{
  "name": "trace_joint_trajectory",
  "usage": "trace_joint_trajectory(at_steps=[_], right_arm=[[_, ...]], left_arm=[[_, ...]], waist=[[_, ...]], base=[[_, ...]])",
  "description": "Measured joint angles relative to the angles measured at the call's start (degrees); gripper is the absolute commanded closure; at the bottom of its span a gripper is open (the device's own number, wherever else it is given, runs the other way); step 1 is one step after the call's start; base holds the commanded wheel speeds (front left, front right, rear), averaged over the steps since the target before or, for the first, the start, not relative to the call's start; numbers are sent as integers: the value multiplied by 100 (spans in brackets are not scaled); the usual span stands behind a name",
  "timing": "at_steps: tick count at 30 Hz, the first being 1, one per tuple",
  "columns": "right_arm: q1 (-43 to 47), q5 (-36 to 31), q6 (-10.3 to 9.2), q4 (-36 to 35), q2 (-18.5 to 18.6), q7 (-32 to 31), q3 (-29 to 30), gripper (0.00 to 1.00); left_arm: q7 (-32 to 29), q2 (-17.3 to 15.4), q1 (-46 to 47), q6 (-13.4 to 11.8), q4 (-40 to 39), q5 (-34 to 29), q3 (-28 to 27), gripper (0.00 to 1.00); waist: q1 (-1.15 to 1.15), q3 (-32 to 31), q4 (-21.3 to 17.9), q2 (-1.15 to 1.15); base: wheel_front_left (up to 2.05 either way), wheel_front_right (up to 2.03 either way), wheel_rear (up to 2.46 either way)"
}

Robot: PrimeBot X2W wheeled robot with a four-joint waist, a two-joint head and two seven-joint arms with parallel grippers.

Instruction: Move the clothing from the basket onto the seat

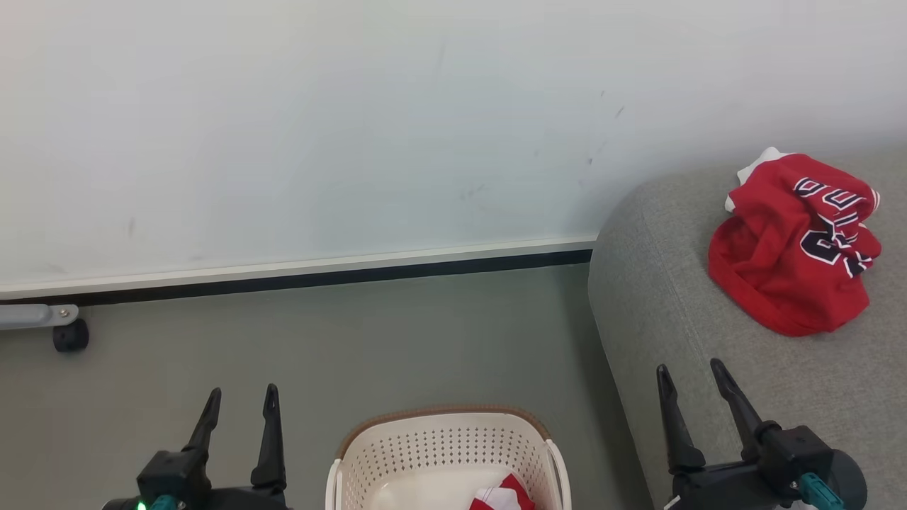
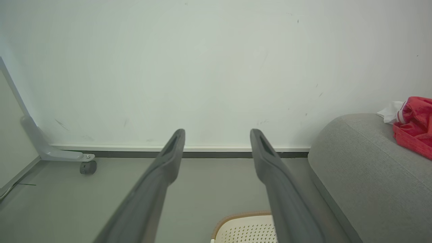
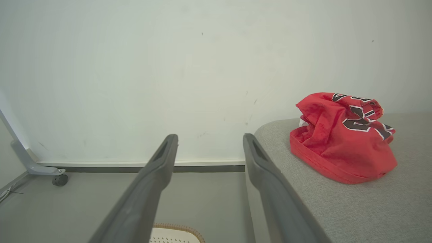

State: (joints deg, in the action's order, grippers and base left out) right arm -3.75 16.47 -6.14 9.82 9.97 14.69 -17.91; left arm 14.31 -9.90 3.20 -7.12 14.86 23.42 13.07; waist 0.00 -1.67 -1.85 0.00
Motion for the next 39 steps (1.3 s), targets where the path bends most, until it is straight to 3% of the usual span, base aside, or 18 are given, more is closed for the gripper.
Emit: trace_joint_trajectory(at_steps=[39], right_arm=[[469,-258,-91,-761,0,0,559,0]], left_arm=[[0,175,-460,0,-478,-367,-207,0]], waist=[[0,94,4,0]], base=[[0,0,0]])
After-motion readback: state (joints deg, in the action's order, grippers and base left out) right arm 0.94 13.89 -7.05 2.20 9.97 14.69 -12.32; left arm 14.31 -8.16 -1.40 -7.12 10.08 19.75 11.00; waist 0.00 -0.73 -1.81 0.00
